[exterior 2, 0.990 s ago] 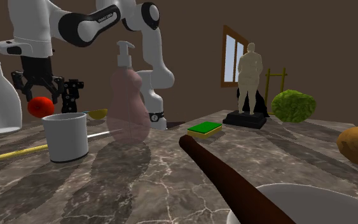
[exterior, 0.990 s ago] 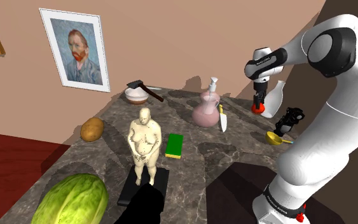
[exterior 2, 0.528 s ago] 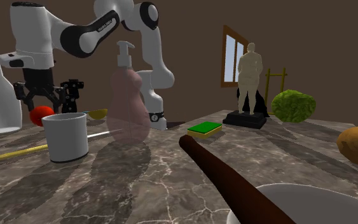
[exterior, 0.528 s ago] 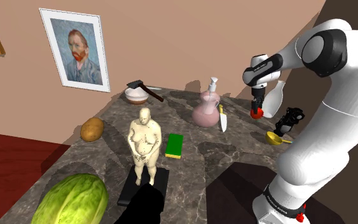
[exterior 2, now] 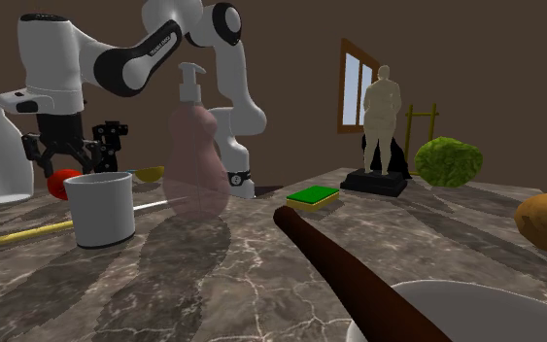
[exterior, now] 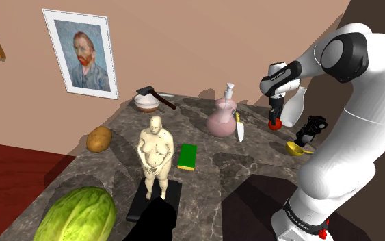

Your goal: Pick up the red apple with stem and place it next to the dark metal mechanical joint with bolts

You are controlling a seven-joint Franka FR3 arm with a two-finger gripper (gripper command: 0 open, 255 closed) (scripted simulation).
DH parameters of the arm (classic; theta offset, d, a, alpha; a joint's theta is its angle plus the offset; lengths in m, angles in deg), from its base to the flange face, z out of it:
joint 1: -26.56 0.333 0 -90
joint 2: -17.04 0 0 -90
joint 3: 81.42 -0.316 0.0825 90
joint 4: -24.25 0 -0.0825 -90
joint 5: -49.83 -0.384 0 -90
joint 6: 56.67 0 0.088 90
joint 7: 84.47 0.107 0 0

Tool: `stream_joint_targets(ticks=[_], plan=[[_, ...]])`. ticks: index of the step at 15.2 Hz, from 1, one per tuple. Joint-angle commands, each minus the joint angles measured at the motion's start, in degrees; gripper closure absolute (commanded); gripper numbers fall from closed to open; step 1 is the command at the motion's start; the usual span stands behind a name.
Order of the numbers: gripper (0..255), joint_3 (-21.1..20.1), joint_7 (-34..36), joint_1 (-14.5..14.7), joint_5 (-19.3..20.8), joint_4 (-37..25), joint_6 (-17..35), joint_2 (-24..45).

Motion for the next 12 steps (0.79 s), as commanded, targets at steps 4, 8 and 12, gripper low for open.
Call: stream_joint_targets(ticks=[4,8,12], plan=[[0,0.01,0.02,-0.01,0.00,0.04,0.03,0.07],[0,0.02,0.00,-0.02,0.01,0.05,0.02,0.04],[0,-0.98,0.15,1.27,-0.16,-3.97,-7.31,-3.05]])
